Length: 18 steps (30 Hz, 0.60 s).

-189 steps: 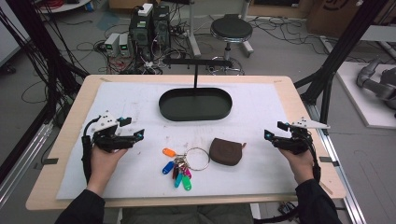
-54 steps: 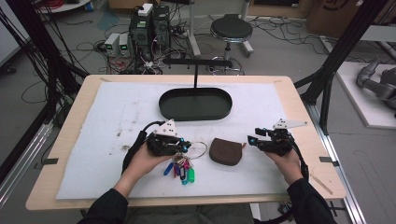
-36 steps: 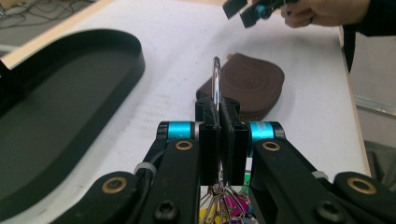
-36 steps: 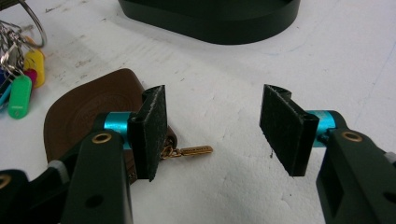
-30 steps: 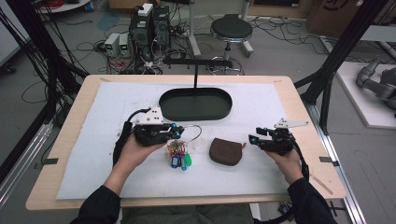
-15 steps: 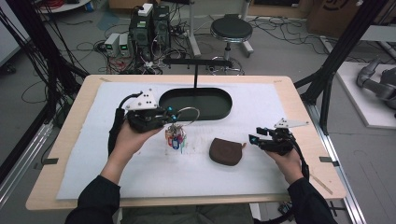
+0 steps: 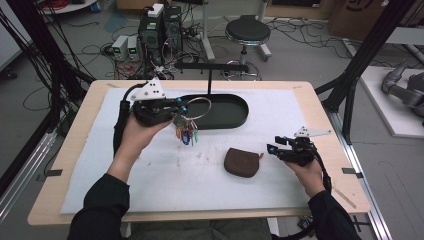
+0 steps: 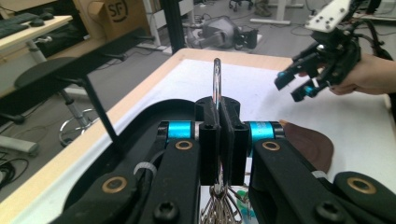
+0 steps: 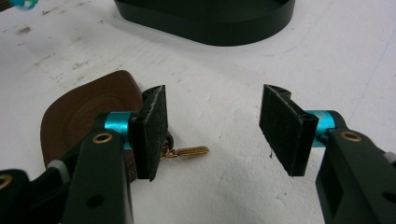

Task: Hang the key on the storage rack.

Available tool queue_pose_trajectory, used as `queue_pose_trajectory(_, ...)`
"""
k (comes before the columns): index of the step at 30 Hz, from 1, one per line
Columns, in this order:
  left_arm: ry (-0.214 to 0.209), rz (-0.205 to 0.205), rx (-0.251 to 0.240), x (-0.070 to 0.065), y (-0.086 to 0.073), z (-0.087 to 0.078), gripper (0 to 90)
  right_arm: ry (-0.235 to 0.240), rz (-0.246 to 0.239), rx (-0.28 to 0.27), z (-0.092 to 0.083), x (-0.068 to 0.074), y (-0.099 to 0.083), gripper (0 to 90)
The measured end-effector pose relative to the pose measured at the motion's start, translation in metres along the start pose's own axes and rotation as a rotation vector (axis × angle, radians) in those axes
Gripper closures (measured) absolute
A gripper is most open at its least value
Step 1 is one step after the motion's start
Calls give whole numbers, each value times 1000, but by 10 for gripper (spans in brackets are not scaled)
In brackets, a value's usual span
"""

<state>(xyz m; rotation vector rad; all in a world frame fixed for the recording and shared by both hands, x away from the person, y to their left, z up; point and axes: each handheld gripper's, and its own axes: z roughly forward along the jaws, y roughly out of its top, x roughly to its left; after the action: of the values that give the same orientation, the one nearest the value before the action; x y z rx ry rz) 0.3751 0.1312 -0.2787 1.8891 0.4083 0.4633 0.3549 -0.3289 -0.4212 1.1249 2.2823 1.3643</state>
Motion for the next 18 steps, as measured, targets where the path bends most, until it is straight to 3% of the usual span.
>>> queue_pose_trajectory(9,63,12,-7,18,12,0,865,-3,-2,1,1,1,0,432)
queue_pose_trajectory(13,92,-2,-28,29,10,1,865,1,-1,-3,0,0,0,432)
queue_pose_trajectory(18,130,-18,-9,41,6,4,866,0,-1,-2,0,0,0,432)
